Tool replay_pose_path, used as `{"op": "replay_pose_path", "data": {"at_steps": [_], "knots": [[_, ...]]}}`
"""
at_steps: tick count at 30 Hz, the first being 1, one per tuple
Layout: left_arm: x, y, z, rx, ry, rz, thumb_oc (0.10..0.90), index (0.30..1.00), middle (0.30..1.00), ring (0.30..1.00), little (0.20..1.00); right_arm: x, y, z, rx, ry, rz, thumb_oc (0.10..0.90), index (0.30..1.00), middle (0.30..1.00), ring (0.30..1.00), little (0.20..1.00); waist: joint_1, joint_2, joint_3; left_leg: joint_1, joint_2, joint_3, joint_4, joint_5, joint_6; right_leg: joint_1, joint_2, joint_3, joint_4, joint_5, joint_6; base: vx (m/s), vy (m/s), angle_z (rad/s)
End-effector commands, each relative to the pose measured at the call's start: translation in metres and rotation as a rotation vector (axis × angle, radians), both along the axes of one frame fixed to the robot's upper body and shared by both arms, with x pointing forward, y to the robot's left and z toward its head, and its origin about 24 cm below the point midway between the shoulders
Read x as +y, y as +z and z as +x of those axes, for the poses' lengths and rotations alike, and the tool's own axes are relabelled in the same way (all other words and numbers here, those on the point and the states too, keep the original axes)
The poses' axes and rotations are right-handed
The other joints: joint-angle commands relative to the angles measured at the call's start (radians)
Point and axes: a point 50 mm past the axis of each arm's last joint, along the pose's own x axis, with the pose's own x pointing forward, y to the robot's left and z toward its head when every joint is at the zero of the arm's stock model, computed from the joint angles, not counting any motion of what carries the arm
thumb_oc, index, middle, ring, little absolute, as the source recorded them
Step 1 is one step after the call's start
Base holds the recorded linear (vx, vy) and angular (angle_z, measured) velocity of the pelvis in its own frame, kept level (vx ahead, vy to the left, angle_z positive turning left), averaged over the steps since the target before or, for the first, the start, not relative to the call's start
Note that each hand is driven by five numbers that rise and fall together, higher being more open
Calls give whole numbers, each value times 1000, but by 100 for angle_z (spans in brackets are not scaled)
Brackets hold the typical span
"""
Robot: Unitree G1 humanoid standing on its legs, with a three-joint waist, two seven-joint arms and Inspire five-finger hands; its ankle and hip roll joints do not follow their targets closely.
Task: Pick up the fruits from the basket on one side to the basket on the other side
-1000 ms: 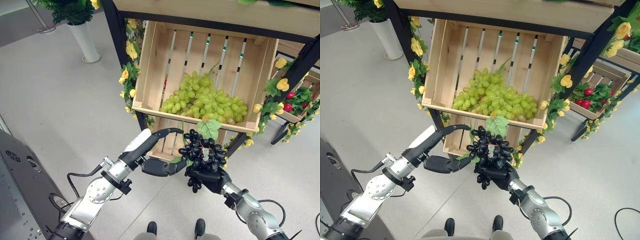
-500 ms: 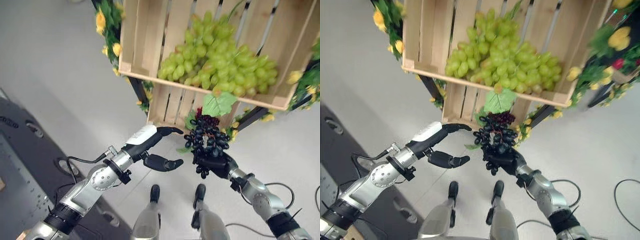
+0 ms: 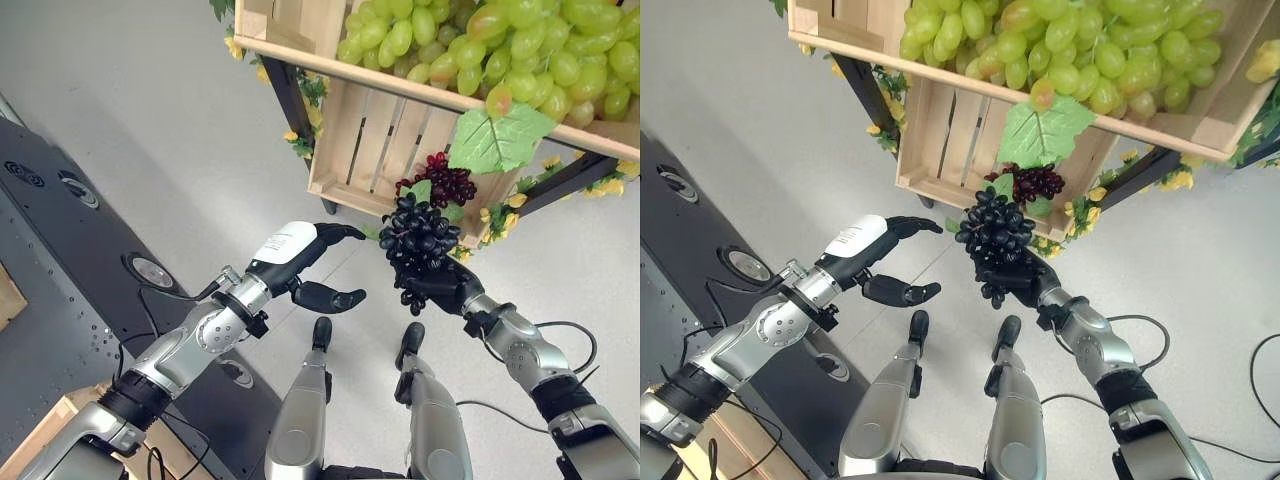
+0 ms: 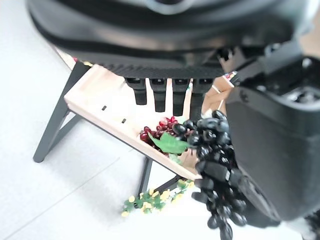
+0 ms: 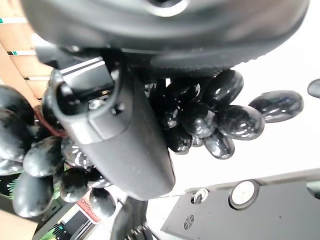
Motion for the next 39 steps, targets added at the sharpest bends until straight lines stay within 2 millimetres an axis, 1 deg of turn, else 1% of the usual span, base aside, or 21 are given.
{"op": "replay_pose_path", "data": {"at_steps": [1, 2, 4, 5, 6, 9, 12, 13, 18, 23, 26, 28, 30, 31, 33, 35, 37, 39], "knots": [[-14, 38, 0, -159, -72, -105, 800, 900, 900, 900, 900, -5, 87, 23, -350, -51, 162, 400, 300, 300, 300, 300, 16, -21, 5, -76, -70, -23, 135, -82, 11, 39, -19, -6, 128, -112, 42, -16, -2, 15], [-15, 37, 0, -149, -80, -110, 800, 900, 900, 900, 900, -10, 95, 26, -374, -83, 172, 400, 300, 300, 300, 300, 22, -23, 6, -90, -70, -24, 146, -85, 11, 28, -20, -8, 136, -113, 42, -11, -2, 18], [-16, 37, 0, -142, -89, -102, 800, 900, 900, 900, 900, -16, 105, 30, -397, -107, 188, 400, 300, 300, 300, 300, 27, -24, 6, -104, -71, -27, 154, -87, 12, 17, -20, -11, 145, -114, 42, 2, 0, 10], [-17, 37, 0, -135, -96, -103, 800, 900, 900, 900, 900, -20, 117, 33, -428, -145, 214, 400, 300, 300, 300, 300, 31, -27, 6, -117, -72, -26, 158, -88, 15, 5, -17, -13, 150, -113, 42, 2, 4, 4], [-17, 38, 0, -135, -97, -104, 800, 900, 900, 900, 900, -21, 119, 34, -433, -150, 219, 400, 300, 300, 300, 300, 32, -28, 6, -120, -71, -26, 158, -88, 15, 2, -17, -13, 150, -113, 42, 0, 0, 0], [-17, 38, -1, -127, -96, -113, 800, 900, 900, 900, 900, -25, 139, 36, -495, -153, 271, 400, 300, 300, 300, 300, 38, -37, 6, -131, -70, -26, 151, -89, 23, -14, -9, -10, 150, -110, 44, 14, 18, 5], [-17, 38, -2, -114, -100, -114, 800, 900, 900, 900, 900, -29, 152, 36, -536, -162, 300, 400, 300, 300, 300, 300, 43, -46, 6, -138, -72, -27, 149, -92, 30, -24, -3, -10, 150, -106, 47, 15, -5, 3], [-16, 38, -2, -106, -105, -106, 800, 900, 900, 900, 900, -33, 162, 36, -569, -172, 323, 400, 300, 300, 300, 300, 48, -52, 6, -151, -75, -29, 157, -95, 35, -36, -3, -13, 158, -105, 48, 19, -9, 6], [-17, 37, -3, -89, -119, -112, 800, 900, 900, 900, 900, -39, 181, 36, -620, -202, 342, 400, 300, 300, 300, 300, 56, -58, 6, -161, -79, -33, 158, -98, 43, -45, -2, -23, 159, -101, 49, 37, 2, 8], [-19, 35, -3, -62, -140, -106, 800, 900, 900, 900, 900, -45, 195, 36, -657, -245, 276, 400, 300, 300, 300, 300, 59, -60, 6, -171, -84, -36, 162, -101, 50, -57, -7, -29, 167, -96, 51, 28, 10, 2], [-19, 37, -2, -46, -143, -111, 800, 900, 900, 900, 900, -51, 204, 38, -657, -305, 174, 400, 300, 300, 300, 300, 61, -62, 6, -179, -87, -37, 165, -102, 53, -68, -9, -31, 171, -90, 54, 36, 9, 6], [-21, 38, -3, -31, -158, -120, 800, 900, 900, 900, 900, -59, 211, 39, -653, -384, 57, 400, 300, 300, 300, 300, 65, -65, 6, -190, -89, -38, 171, -104, 56, -82, -14, -34, 176, -85, 57, 42, 12, 10], [-22, 39, -3, -28, -165, -116, 800, 900, 900, 900, 900, -63, 217, 40, -655, -418, 2, 400, 300, 300, 300, 300, 67, -65, 6, -198, -90, -38, 169, -103, 57, -89, -16, -37, 174, -81, 59, 26, 0, 10], [-23, 39, -3, -17, -169, -120, 800, 900, 900, 900, 900, -66, 219, 41, -654, -458, -71, 400, 300, 300, 300, 300, 70, -66, 6, -197, -89, -38, 171, -111, 58, -91, -16, -36, 176, -83, 63, 21, -6, 7], [-23, 41, -2, -16, -172, -117, 800, 900, 900, 900, 900, -69, 224, 42, -661, -502, -154, 400, 300, 300, 300, 300, 71, -69, 6, -210, -89, -39, 167, -103, 60, -104, -18, -41, 173, -74, 62, 12, -11, 4], [-23, 40, -3, -16, -175, -94, 800, 900, 900, 900, 900, -74, 232, 42, -674, -608, -356, 400, 300, 300, 300, 300, 76, -76, 6, -223, -87, -39, 170, -105, 64, -117, -18, -47, 173, -67, 66, 23, -24, 6], [-23, 37, -6, -9, -178, -76, 800, 900, 900, 900, 900, -76, 237, 43, -663, -656, -440, 400, 300, 300, 300, 300, 81, -83, 6, -229, -85, -44, 172, -112, 68, -124, -14, -49, 175, -67, 68, 32, -36, 10], [-20, 37, -7, -11, -168, -75, 800, 900, 900, 900, 900, -75, 244, 43, -668, -680, -479, 400, 300, 300, 300, 300, 83, -90, 6, -241, -87, -46, 172, -109, 73, -136, -13, -55, 175, -60, 68, 23, -27, 13]]}}
